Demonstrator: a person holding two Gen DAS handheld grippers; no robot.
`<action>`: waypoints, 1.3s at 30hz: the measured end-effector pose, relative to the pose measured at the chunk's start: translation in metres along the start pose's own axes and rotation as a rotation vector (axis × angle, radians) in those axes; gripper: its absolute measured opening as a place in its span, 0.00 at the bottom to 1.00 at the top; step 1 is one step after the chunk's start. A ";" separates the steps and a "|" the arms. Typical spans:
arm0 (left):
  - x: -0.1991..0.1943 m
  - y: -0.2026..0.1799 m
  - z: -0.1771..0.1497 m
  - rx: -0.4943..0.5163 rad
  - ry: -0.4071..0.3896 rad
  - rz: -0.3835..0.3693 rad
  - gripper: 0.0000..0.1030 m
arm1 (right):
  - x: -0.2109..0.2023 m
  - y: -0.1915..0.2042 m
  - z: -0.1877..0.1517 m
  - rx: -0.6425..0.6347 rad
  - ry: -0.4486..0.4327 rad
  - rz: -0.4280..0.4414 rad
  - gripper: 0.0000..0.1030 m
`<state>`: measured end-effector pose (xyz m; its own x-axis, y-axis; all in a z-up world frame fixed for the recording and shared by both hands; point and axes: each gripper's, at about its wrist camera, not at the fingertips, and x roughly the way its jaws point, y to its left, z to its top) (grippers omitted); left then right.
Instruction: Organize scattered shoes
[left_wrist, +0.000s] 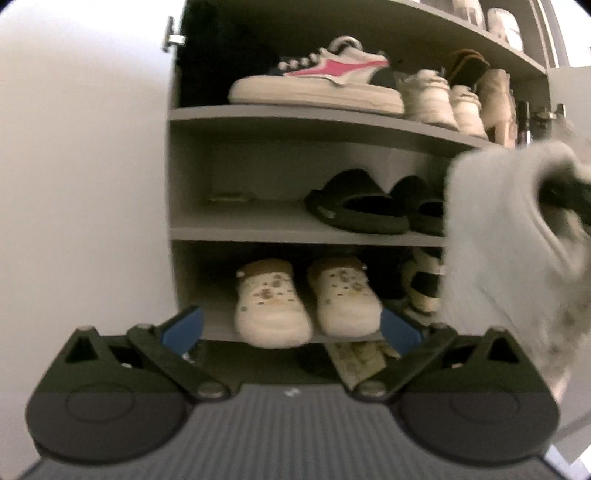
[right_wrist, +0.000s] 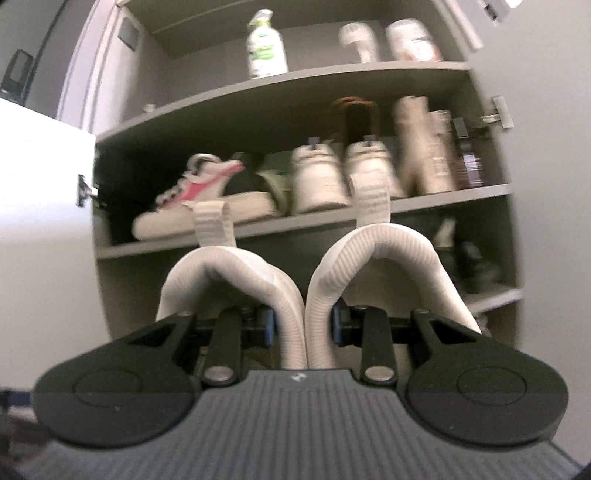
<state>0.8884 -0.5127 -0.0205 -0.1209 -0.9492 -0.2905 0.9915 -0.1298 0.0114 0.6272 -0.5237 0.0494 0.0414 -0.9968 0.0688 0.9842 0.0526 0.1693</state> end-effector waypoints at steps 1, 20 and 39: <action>-0.005 0.010 -0.002 0.001 0.003 -0.004 1.00 | 0.011 0.009 0.001 0.005 0.006 0.023 0.31; -0.023 0.043 -0.025 -0.041 0.171 -0.113 1.00 | 0.228 0.167 -0.022 -0.214 0.235 0.191 0.31; 0.113 0.018 -0.039 -0.011 0.231 0.060 1.00 | 0.308 0.185 -0.004 -0.126 0.498 0.054 0.34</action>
<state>0.8948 -0.6105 -0.0908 -0.0486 -0.8640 -0.5011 0.9972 -0.0706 0.0251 0.8231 -0.8207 0.0981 0.1393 -0.9025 -0.4076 0.9903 0.1271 0.0568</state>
